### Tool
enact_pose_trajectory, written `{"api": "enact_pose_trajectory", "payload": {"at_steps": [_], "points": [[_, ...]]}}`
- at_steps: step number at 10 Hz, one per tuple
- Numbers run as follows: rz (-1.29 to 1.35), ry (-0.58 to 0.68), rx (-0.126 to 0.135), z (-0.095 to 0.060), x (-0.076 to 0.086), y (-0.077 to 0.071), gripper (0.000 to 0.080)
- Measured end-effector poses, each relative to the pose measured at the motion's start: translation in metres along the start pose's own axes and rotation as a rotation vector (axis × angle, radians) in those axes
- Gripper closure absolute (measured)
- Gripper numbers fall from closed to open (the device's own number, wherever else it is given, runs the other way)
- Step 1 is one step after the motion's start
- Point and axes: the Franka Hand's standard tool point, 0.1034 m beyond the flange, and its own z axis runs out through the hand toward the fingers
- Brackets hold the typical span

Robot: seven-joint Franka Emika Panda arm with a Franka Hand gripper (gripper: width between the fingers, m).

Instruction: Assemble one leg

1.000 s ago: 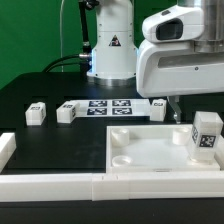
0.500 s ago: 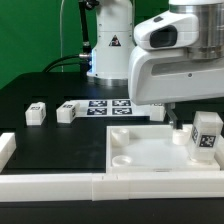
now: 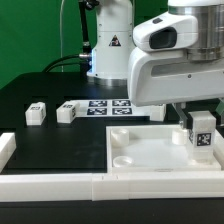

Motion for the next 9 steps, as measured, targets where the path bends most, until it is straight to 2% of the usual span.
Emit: {"api": "enact_pose_trajectory", "payload": {"at_steps": [2,4,6,9], "points": [[0.097,-0.001,0.007,0.000,0.000,-0.001,0.0509],[0.319,0.002,0.023,0.001,-0.001,-0.004,0.0509],[0.601,0.000,0.028,0.002,-0.005,-0.013,0.0508],[0.976,-0.004,0.039,0.003,-0.004,-0.013,0.0508]]}}
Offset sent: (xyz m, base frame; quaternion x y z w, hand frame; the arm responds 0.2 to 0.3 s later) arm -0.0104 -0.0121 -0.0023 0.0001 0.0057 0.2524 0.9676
